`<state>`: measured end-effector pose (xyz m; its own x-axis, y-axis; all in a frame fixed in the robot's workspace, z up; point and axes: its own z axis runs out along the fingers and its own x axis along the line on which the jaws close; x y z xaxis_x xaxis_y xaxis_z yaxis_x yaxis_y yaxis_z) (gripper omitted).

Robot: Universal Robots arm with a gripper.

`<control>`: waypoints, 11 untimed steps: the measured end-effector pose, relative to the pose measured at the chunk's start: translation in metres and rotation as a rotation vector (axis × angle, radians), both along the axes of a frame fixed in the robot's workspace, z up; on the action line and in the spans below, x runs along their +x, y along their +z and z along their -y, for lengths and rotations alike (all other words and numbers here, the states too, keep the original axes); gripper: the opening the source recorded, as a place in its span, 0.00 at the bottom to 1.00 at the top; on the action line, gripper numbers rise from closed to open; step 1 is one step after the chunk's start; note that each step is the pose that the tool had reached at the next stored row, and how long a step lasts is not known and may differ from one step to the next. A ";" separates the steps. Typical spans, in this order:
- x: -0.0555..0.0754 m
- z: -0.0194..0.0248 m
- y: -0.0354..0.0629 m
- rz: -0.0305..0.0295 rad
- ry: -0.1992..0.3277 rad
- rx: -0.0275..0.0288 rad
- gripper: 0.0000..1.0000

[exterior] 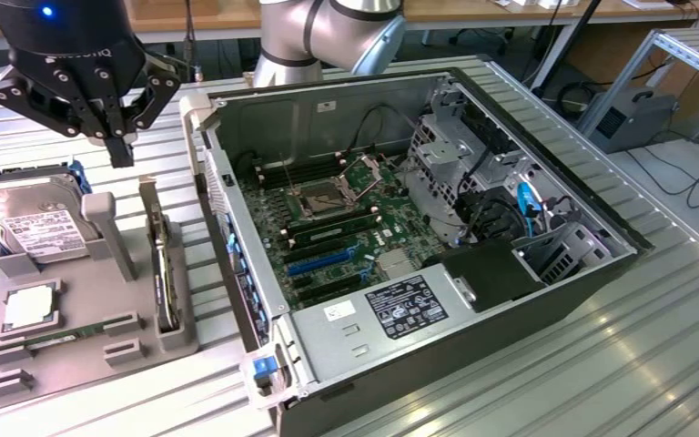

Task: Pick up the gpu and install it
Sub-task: 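Reach for the gpu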

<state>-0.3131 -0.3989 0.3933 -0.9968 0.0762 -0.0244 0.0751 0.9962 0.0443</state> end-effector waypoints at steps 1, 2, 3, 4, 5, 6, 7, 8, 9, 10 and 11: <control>-0.001 0.0000 0.0000 0.0001 0.000 0.0000 0.11; -0.001 0.0000 0.0000 0.0000 0.000 0.0000 0.11; -0.002 0.0000 0.0000 0.0000 0.000 0.0000 0.11; -0.003 0.0000 0.0000 0.0000 0.000 0.0000 0.11; -0.004 0.0000 0.0000 0.0000 0.000 0.0000 0.11; -0.004 0.0000 0.0000 0.0001 0.000 0.0000 0.11; -0.005 0.0000 0.0000 0.0000 0.000 0.0000 0.11; -0.005 0.0000 -0.0001 0.0001 0.000 0.0001 0.11; -0.006 0.0000 0.0000 0.0000 0.000 0.0000 0.11; -0.006 0.0000 0.0000 0.0000 0.000 0.0000 0.11; -0.007 0.0000 0.0000 0.0000 0.000 0.0000 0.11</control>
